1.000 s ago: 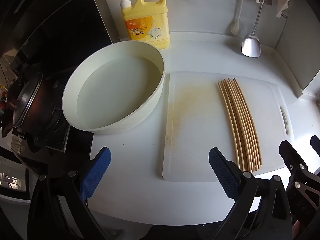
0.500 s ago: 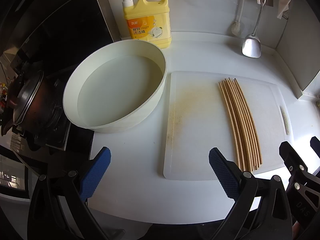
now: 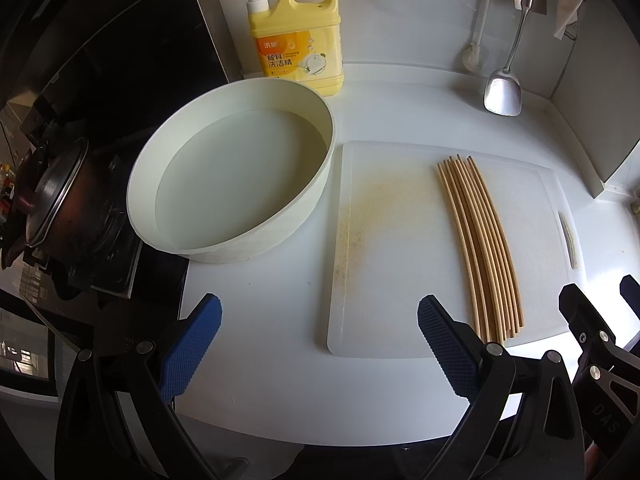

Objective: Organize utensils

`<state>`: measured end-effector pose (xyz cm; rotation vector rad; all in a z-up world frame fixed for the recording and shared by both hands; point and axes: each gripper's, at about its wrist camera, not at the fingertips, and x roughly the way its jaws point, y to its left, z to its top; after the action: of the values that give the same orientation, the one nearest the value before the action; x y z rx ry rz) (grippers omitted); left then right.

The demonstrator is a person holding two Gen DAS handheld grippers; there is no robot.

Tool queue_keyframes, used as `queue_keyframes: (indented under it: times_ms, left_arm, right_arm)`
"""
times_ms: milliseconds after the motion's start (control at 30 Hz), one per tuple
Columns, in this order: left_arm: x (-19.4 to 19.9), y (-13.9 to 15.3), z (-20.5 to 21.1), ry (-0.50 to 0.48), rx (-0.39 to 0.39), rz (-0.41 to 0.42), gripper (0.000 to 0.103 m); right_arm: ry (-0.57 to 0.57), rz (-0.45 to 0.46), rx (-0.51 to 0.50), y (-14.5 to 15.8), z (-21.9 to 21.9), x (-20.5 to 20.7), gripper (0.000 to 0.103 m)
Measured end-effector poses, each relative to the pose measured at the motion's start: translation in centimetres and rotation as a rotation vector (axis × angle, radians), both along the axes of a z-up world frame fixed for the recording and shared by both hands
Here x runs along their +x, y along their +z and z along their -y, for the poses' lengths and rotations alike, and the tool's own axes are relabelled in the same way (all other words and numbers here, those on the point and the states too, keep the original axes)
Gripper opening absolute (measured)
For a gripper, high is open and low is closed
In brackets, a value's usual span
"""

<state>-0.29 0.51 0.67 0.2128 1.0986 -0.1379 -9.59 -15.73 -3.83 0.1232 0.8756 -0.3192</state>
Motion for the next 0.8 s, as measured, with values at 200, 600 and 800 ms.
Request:
queue_keyframes:
  times_ms: [200,600,800]
  left_arm:
    - [-0.18,0.02,-0.02,0.0,-0.001,0.003,0.097]
    - [-0.21,-0.01,-0.05,0.002,-0.002,0.001,0.097]
    - [-0.51,0.21,-0.14,0.003,-0.004,0.003,0.097]
  right_arm:
    - [-0.001,0.003,0.0,0.03,-0.09,-0.17,0.094]
    - [0.0,0.002,0.0,0.14,-0.14,-0.19,0.094]
    - [-0.001,0.003,0.0,0.14,-0.15,-0.18,0.094]
